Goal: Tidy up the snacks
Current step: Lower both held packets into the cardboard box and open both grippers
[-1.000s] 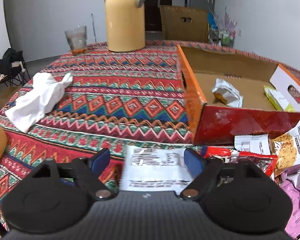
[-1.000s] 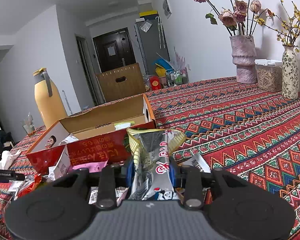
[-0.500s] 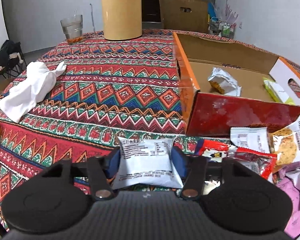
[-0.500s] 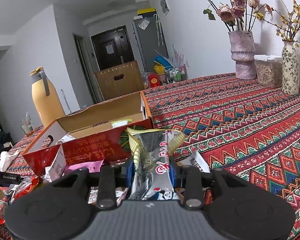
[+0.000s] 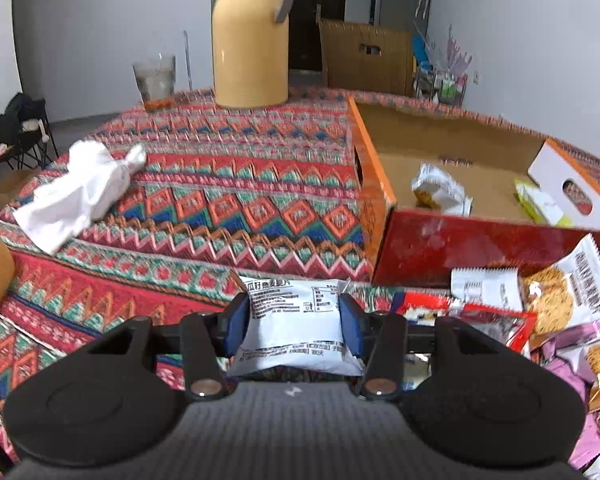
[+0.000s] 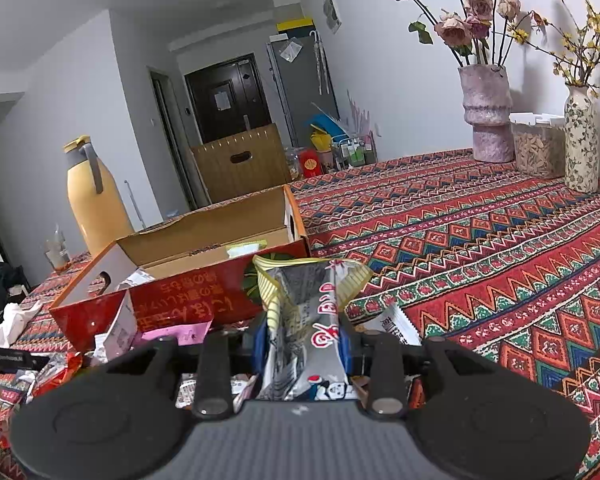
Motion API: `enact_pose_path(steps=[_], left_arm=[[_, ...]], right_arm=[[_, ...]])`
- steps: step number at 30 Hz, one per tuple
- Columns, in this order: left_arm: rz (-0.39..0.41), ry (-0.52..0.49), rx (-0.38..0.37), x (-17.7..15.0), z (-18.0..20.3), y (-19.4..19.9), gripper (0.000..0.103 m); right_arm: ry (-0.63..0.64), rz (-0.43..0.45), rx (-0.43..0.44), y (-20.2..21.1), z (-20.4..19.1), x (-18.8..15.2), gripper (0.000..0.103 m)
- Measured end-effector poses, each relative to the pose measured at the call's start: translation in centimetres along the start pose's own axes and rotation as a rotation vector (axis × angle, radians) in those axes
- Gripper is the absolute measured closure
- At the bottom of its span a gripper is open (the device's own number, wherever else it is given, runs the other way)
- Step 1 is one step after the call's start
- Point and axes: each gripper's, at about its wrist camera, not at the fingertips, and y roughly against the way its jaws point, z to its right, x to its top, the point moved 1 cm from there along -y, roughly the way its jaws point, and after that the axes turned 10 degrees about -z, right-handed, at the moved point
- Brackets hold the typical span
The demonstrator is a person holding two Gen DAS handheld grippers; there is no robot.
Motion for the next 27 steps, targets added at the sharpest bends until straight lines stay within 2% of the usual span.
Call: enact_pose_path(steps=[6,13,20,27], left_arm=[[0.093,0.001,-0.019,0.7,0.4,2.8,0.054],[0.179,-0.010,-0.066,2.0,2.6,5.2,0.054],[0.245,-0.028,-0.111,4.0,5.6,6.9,0.054],[0.288,-0.042,-0.121,6.9,8.5,7.2,0.054]], right_arm=[[0.022,0.019,0.006,0.4,-0.7,0.4,0.070],[0.079,0.066,0.019,0.5,-2.3,1.9,0.070],[0.146,0.131,0.052,0.0,-4.6,5.4,0.070],[0.206,0.146,0.089,-2.3,-7.1,9.4,0.070]])
